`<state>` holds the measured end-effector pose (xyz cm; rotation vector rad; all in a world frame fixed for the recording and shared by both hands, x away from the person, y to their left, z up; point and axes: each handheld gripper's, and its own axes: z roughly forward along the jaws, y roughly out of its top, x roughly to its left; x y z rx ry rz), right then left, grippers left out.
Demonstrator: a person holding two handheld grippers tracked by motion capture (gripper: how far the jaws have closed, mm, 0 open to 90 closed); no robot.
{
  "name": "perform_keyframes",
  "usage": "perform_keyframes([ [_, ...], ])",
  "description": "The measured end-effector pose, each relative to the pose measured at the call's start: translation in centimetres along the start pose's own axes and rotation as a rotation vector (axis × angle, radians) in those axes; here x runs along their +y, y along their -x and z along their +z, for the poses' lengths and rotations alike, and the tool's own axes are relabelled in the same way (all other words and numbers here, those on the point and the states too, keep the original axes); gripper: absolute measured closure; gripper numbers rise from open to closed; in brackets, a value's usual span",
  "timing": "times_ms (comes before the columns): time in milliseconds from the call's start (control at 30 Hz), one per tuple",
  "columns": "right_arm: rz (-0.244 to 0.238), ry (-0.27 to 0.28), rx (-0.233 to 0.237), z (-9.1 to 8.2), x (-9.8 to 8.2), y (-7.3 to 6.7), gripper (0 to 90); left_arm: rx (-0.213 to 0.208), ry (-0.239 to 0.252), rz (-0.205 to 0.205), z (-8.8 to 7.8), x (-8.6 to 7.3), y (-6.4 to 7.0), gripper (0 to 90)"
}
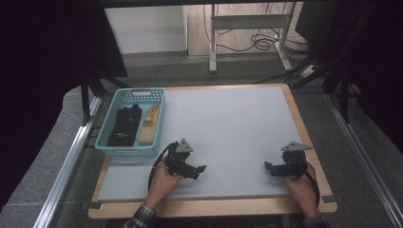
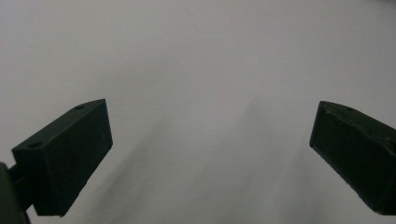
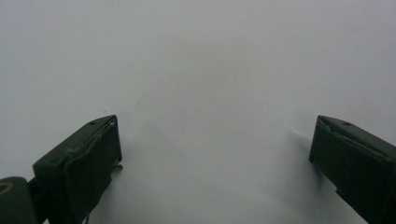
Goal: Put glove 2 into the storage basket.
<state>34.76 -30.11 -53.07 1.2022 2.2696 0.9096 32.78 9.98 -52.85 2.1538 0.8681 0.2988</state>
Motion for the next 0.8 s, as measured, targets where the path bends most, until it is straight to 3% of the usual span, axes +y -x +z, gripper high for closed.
perform_keyframes([
  [233,0.000,0.000,0.000,0.0,0.0,0.0,1.9,0.011,-0.020,0.011,0.6,-0.9,0.5,0.0],
  [367,0.000,0.000,0.000,0.0,0.0,0.0,1.9,0.036,-0.068,0.033,1.2,-1.3,1.0,0.0],
  [567,-0.001,0.000,0.000,0.0,0.0,0.0,1.9,0.034,-0.074,0.017,1.4,-1.3,1.0,0.0],
  [800,0.000,0.001,0.000,0.0,0.0,0.0,1.9,0.040,-0.075,0.026,1.4,-1.3,1.1,0.0],
])
